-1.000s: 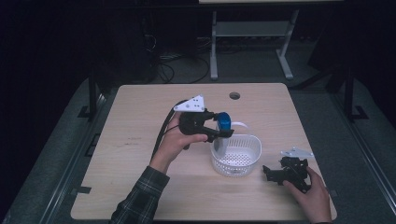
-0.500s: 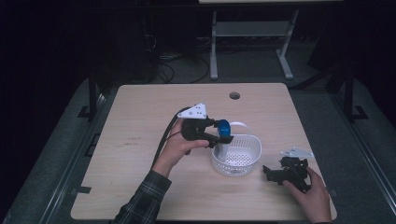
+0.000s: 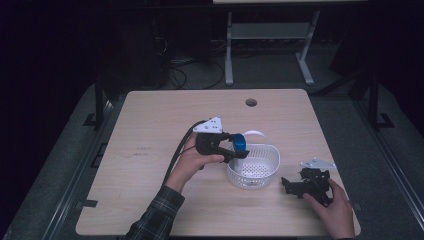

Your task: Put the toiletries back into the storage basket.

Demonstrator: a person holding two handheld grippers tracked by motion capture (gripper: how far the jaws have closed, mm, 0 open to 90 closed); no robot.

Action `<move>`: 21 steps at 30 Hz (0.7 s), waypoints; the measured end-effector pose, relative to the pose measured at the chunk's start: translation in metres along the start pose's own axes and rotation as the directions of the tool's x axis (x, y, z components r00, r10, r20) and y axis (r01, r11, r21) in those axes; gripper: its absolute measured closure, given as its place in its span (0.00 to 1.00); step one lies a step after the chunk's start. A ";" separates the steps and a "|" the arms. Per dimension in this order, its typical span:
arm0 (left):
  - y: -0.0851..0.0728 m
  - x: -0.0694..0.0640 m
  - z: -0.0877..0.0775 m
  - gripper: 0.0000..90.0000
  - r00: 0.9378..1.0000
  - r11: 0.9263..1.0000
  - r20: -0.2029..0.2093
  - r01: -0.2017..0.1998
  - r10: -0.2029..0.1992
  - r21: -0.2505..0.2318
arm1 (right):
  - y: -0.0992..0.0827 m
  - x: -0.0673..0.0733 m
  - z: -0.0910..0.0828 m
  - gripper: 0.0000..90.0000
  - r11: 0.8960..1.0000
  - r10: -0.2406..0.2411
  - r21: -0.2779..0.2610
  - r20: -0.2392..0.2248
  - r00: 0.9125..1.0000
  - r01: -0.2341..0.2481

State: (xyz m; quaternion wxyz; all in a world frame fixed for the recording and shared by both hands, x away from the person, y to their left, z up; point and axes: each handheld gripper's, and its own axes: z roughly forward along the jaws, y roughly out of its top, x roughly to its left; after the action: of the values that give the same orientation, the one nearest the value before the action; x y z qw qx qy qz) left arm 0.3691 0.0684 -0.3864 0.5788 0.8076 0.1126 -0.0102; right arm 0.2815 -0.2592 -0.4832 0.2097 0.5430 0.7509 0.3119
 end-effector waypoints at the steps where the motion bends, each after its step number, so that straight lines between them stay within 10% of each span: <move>1: -0.001 0.000 0.001 0.42 1.000 1.000 -0.001 0.000 0.000 0.002 | 0.000 0.000 0.000 0.00 1.000 -0.001 0.000 0.000 1.000 0.001; 21: -0.004 -0.008 -0.003 0.35 1.000 1.000 -0.008 -0.010 0.010 0.000 | 0.000 0.000 0.000 0.00 1.000 0.000 0.000 0.000 1.000 0.000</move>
State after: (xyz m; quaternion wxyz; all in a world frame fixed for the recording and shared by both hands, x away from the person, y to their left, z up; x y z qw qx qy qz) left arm 0.3605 0.0710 -0.3876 0.5784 0.8082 0.1111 -0.0041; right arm 0.2815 -0.2592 -0.4831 0.2097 0.5430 0.7509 0.3120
